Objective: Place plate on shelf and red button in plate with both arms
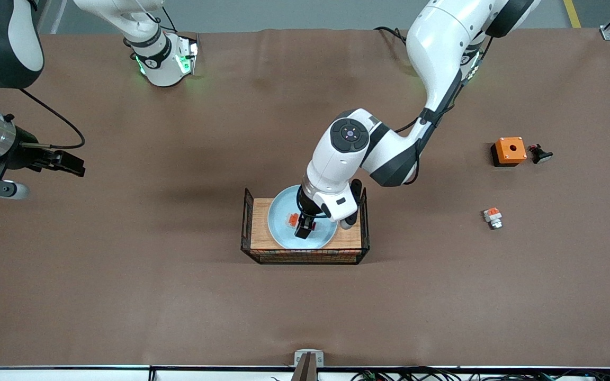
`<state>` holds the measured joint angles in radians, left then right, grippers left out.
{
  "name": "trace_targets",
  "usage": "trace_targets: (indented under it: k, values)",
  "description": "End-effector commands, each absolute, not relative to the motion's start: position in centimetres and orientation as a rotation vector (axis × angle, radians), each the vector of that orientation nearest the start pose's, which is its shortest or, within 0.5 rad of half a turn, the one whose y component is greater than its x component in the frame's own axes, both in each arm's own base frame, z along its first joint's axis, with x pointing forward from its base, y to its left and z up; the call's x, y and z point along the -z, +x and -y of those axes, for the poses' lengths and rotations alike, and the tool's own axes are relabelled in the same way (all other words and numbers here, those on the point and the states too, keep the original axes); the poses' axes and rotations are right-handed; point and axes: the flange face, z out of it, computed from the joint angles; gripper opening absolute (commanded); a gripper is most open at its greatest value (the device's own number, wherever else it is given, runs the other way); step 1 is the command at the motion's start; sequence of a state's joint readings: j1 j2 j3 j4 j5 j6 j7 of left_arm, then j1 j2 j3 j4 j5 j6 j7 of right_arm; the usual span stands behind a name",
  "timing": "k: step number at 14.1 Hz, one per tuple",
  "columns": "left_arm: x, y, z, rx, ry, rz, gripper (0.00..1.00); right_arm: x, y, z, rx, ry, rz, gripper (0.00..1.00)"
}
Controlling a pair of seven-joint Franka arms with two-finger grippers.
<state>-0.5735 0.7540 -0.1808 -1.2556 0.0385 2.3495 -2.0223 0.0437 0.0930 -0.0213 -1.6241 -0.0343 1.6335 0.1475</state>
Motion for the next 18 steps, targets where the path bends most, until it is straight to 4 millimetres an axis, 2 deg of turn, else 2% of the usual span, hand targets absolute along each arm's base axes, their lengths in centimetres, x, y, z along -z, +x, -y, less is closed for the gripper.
trace_targets:
  k: [1, 3, 5, 7, 10, 13, 14, 16, 18]
  values:
    - [-38.0, 59.7, 49.8, 0.003, -2.795, 2.157, 0.99, -56.8, 57.7, -0.3, -0.074, -3.164, -0.104, 1.0]
    - [-40.2, 59.8, 49.2, 0.023, -2.807, 2.171, 0.99, -57.4, 58.1, 0.2, -0.058, -3.166, -0.043, 1.0]
    - [-44.2, 59.2, 48.5, 0.05, -2.816, 2.163, 0.99, -57.4, 58.0, 0.4, -0.075, -3.167, -0.045, 1.0]
    - [-47.3, 58.8, 46.4, 0.055, -2.766, 2.125, 0.99, -58.0, 57.9, 0.1, -0.087, -3.163, -0.044, 1.0]
    - [-51.7, 58.7, 43.0, 0.083, -2.794, 2.005, 0.99, -60.7, 57.0, 0.0, -0.14, -3.168, -0.045, 1.0]
    - [-55.4, 59.6, 36.3, 0.085, -2.821, 1.814, 0.99, -62.0, 55.7, -0.2, -0.244, -3.161, -0.053, 1.0]
    - [-56.2, 59.6, 34.0, 0.078, -2.845, 1.689, 0.99, -62.0, 55.1, -0.5, -0.297, -3.166, -0.046, 1.0]
    - [-57.1, 59.8, 29.6, 0.042, -2.895, 1.436, 0.99, -62.4, 54.9, -0.1, -0.283, -3.158, -0.061, 1.0]
    - [-57.7, 59.7, 26.0, -0.007, -2.993, 1.046, 0.99, -64.5, 53.5, -0.1, -0.225, -3.156, -0.061, 1.0]
